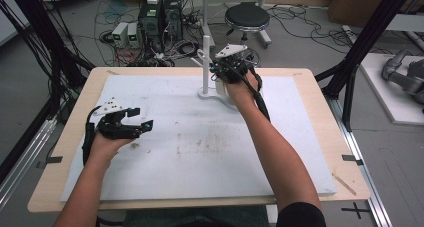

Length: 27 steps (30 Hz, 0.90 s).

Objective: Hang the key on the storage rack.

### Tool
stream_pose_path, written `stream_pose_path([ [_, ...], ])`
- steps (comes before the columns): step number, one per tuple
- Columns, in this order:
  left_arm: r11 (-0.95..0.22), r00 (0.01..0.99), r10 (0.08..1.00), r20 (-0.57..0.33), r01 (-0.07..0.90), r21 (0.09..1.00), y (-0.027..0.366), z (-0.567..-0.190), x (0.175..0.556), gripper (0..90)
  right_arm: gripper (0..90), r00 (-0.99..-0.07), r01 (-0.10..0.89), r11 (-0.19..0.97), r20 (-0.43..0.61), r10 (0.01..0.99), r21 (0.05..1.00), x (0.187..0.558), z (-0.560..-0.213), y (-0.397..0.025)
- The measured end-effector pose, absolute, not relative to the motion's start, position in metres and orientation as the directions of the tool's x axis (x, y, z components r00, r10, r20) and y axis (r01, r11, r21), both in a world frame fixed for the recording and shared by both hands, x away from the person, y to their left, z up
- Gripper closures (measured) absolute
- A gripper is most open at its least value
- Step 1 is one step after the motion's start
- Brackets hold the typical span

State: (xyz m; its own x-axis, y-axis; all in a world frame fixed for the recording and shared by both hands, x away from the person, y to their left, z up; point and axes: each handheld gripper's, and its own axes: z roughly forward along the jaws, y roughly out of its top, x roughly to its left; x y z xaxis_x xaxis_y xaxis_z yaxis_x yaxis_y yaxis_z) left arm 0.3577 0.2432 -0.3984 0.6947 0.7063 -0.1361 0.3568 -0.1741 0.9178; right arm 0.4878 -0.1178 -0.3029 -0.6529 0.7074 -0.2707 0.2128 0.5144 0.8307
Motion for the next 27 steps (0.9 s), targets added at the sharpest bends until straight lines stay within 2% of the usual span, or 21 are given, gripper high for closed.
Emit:
stream_pose_path([
  [2, -0.175, 0.695, 0.706, -0.135, 0.357, 0.918, 0.243, -0.398, 0.358, 20.4, 83.0, -0.649, 0.217, 0.518, -0.274, 0.710, 0.827, 0.489, -0.304, -0.118],
  [3, -0.175, 0.695, 0.706, -0.137, 0.358, 0.917, 0.243, -0.399, 0.358, 20.4, 77.8, -0.650, 0.211, 0.536, -0.292, 0.702, 0.817, 0.490, -0.306, -0.118],
  [4, -0.176, 0.696, 0.705, -0.136, 0.358, 0.917, 0.243, -0.399, 0.358, 20.4, 65.8, -0.642, 0.195, 0.546, -0.315, 0.699, 0.815, 0.489, -0.306, -0.117],
  [5, -0.177, 0.694, 0.707, -0.135, 0.359, 0.917, 0.243, -0.399, 0.358, 20.4, 57.8, -0.622, 0.190, 0.551, -0.335, 0.708, 0.812, 0.488, -0.306, -0.116],
  [8, -0.177, 0.694, 0.707, -0.137, 0.361, 0.916, 0.242, -0.399, 0.358, 20.4, 57.4, -0.630, 0.195, 0.541, -0.319, 0.708, 0.818, 0.486, -0.304, -0.117],
  [10, -0.179, 0.689, 0.712, -0.135, 0.364, 0.914, 0.239, -0.399, 0.357, 20.4, 49.7, -0.632, 0.190, 0.532, -0.311, 0.710, 0.825, 0.479, -0.301, -0.120],
  [12, -0.180, 0.692, 0.709, -0.135, 0.364, 0.914, 0.238, -0.399, 0.358, 20.4, 49.1, -0.634, 0.186, 0.520, -0.303, 0.712, 0.833, 0.476, -0.300, -0.121],
  [14, -0.185, 0.695, 0.707, -0.132, 0.362, 0.914, 0.235, -0.399, 0.358, 20.4, 44.8, -0.644, 0.176, 0.503, -0.287, 0.709, 0.846, 0.466, -0.301, -0.127],
  [24, -0.190, 0.693, 0.708, -0.132, 0.367, 0.911, 0.233, -0.400, 0.357, 20.4, 38.8, -0.656, 0.188, 0.501, -0.272, 0.704, 0.845, 0.430, -0.319, -0.152],
  [27, -0.189, 0.693, 0.709, -0.131, 0.366, 0.911, 0.233, -0.400, 0.357, 20.4, 36.4, -0.655, 0.227, 0.508, -0.255, 0.711, 0.831, 0.426, -0.322, -0.158],
])
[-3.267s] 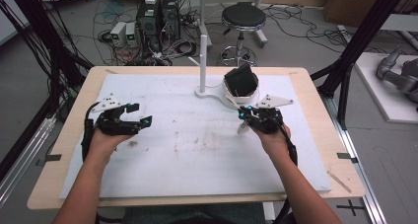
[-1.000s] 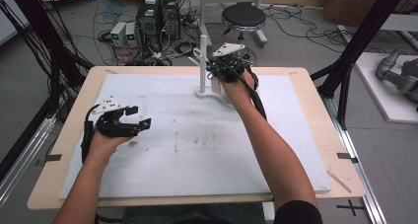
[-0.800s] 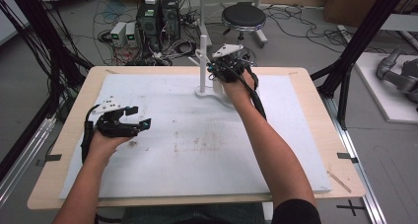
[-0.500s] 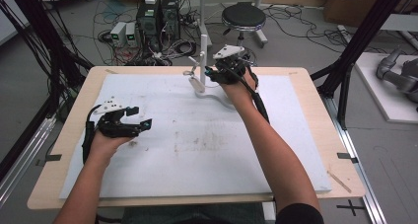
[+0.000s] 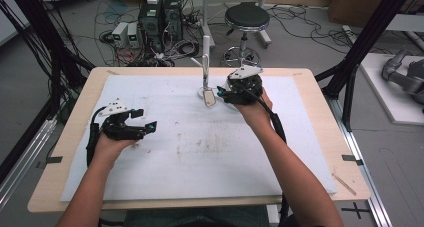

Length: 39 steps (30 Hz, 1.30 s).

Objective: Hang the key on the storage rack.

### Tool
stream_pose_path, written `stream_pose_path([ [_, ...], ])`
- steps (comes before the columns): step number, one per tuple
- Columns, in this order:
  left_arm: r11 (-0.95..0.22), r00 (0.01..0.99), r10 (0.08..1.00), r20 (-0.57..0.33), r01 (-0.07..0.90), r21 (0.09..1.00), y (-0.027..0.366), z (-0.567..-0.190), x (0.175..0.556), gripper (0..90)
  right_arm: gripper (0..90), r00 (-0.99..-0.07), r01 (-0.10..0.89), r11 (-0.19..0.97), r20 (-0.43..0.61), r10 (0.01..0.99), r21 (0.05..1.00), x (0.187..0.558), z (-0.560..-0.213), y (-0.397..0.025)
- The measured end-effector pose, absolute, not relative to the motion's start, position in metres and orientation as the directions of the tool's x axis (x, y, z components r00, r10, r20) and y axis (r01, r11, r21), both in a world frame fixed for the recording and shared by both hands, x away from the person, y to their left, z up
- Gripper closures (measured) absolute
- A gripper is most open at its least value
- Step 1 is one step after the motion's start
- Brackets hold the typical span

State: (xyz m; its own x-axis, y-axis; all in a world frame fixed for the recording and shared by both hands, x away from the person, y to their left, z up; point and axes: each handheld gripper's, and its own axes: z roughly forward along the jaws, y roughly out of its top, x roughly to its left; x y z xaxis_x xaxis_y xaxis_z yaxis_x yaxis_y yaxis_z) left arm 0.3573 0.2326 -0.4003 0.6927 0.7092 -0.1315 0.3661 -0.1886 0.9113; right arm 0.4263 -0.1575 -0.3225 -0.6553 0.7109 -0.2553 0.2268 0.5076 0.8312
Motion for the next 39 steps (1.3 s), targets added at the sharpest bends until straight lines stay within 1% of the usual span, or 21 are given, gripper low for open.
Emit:
stream_pose_path([
  [1, -0.187, 0.692, 0.710, -0.132, 0.366, 0.912, 0.233, -0.400, 0.357, 20.4, 36.3, -0.655, 0.222, 0.494, -0.246, 0.714, 0.841, 0.424, -0.326, -0.162],
  [2, -0.186, 0.692, 0.709, -0.133, 0.366, 0.912, 0.233, -0.400, 0.357, 20.4, 32.6, -0.656, 0.244, 0.489, -0.228, 0.719, 0.838, 0.420, -0.332, -0.169],
  [6, -0.184, 0.689, 0.712, -0.137, 0.371, 0.910, 0.231, -0.402, 0.358, 20.4, 29.9, -0.654, 0.256, 0.456, -0.195, 0.731, 0.852, 0.410, -0.344, -0.184],
  [11, -0.188, 0.696, 0.705, -0.135, 0.366, 0.911, 0.225, -0.404, 0.360, 20.4, 28.9, -0.658, 0.243, 0.444, -0.190, 0.729, 0.862, 0.392, -0.351, -0.196],
  [15, -0.188, 0.697, 0.705, -0.135, 0.367, 0.911, 0.225, -0.404, 0.361, 20.4, 28.1, -0.660, 0.244, 0.436, -0.180, 0.729, 0.866, 0.385, -0.355, -0.202],
  [19, -0.186, 0.696, 0.706, -0.133, 0.363, 0.913, 0.227, -0.405, 0.360, 20.4, 25.0, -0.667, 0.260, 0.424, -0.156, 0.729, 0.868, 0.377, -0.365, -0.214],
  [23, -0.186, 0.693, 0.709, -0.130, 0.361, 0.914, 0.228, -0.407, 0.360, 20.4, 21.5, -0.663, 0.290, 0.387, -0.108, 0.741, 0.875, 0.373, -0.377, -0.228],
  [28, -0.193, 0.691, 0.714, -0.116, 0.353, 0.915, 0.228, -0.408, 0.360, 20.4, 20.8, -0.656, 0.336, 0.334, -0.036, 0.754, 0.880, 0.368, -0.393, -0.243],
  [33, -0.201, 0.695, 0.711, -0.110, 0.350, 0.915, 0.227, -0.409, 0.360, 20.4, 20.4, -0.649, 0.373, 0.322, -0.003, 0.761, 0.870, 0.365, -0.406, -0.251],
  [35, -0.203, 0.695, 0.711, -0.109, 0.351, 0.914, 0.227, -0.410, 0.360, 20.4, 20.4, -0.644, 0.380, 0.332, -0.011, 0.765, 0.863, 0.366, -0.409, -0.253],
  [36, -0.206, 0.695, 0.711, -0.107, 0.351, 0.913, 0.227, -0.411, 0.361, 20.4, 20.3, -0.639, 0.410, 0.330, 0.010, 0.769, 0.851, 0.369, -0.414, -0.256],
  [39, -0.208, 0.696, 0.709, -0.110, 0.355, 0.911, 0.226, -0.412, 0.361, 20.4, 20.3, -0.628, 0.427, 0.327, 0.016, 0.778, 0.843, 0.372, -0.417, -0.258],
])
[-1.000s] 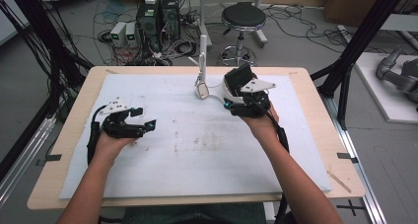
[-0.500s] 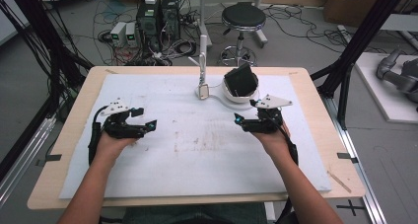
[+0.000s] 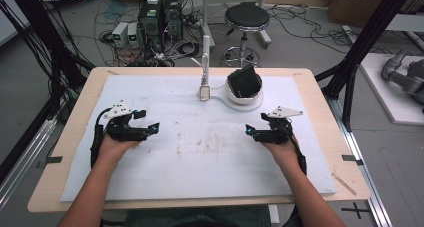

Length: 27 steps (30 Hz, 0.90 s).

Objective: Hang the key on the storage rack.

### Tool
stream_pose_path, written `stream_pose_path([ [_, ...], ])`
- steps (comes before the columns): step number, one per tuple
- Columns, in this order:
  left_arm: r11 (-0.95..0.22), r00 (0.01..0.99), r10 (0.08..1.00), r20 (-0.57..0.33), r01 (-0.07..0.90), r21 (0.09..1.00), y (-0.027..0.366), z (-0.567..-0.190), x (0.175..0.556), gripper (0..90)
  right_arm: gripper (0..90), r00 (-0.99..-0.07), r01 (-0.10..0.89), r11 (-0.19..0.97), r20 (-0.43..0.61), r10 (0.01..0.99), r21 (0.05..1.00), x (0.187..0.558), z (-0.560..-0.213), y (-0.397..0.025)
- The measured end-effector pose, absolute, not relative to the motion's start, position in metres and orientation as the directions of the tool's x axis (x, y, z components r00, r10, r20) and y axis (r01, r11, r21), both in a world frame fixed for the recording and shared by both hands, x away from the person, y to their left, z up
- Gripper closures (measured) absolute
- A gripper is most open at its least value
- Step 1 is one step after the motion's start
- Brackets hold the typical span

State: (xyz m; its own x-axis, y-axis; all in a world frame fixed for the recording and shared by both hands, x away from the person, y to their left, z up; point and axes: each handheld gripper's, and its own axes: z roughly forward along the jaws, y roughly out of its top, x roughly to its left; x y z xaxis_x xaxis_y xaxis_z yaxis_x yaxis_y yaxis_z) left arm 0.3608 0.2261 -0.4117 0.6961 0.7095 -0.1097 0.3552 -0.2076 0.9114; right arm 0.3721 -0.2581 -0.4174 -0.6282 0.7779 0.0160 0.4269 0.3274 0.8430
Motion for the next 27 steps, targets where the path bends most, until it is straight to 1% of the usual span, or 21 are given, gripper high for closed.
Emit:
stream_pose_path([
  [11, -0.213, 0.699, 0.706, -0.111, 0.359, 0.909, 0.2240, -0.4135, 0.3602, 20.4, 20.4, -0.626, 0.426, 0.349, -0.006, 0.780, 0.835, 0.3719, -0.4194, -0.2567],
  [27, -0.214, 0.700, 0.703, -0.125, 0.376, 0.902, 0.2240, -0.4160, 0.3619, 20.4, 20.4, -0.618, 0.442, 0.353, -0.006, 0.786, 0.825, 0.3729, -0.4215, -0.2567],
])
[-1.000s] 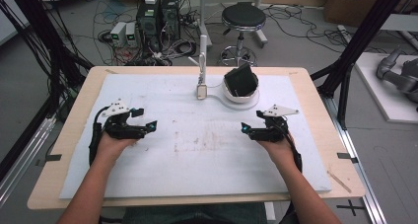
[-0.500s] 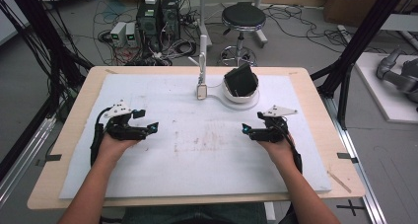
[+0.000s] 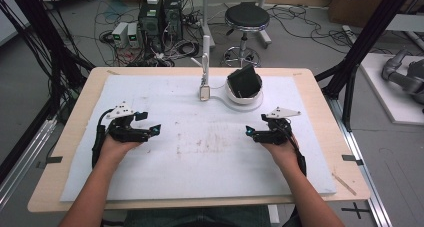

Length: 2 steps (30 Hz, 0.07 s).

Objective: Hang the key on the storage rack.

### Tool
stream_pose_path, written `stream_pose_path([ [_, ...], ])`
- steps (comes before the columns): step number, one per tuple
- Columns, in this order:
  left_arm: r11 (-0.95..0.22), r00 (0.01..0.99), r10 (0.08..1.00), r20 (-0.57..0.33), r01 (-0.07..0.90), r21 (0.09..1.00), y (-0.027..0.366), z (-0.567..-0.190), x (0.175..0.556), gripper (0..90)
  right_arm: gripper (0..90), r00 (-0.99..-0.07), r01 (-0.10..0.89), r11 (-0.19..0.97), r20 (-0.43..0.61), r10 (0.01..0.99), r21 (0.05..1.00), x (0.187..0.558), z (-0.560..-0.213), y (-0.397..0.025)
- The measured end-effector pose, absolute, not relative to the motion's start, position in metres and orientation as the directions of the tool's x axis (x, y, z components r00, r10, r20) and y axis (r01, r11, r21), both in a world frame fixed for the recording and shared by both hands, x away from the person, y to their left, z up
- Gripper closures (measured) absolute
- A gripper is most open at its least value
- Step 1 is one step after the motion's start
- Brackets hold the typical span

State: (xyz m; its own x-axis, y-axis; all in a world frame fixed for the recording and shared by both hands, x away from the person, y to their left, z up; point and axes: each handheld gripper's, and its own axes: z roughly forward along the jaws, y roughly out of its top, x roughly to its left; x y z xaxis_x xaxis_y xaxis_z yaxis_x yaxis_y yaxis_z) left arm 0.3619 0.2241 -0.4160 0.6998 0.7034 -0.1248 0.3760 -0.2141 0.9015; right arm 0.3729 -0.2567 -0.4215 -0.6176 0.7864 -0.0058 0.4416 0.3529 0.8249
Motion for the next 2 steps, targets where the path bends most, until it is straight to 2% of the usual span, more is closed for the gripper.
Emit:
stream_pose_path([
  [2, -0.213, 0.698, 0.705, -0.127, 0.379, 0.901, 0.2242, -0.4162, 0.3619, 20.4, 20.3, -0.618, 0.439, 0.355, -0.009, 0.786, 0.825, 0.3731, -0.4216, -0.2570],
])
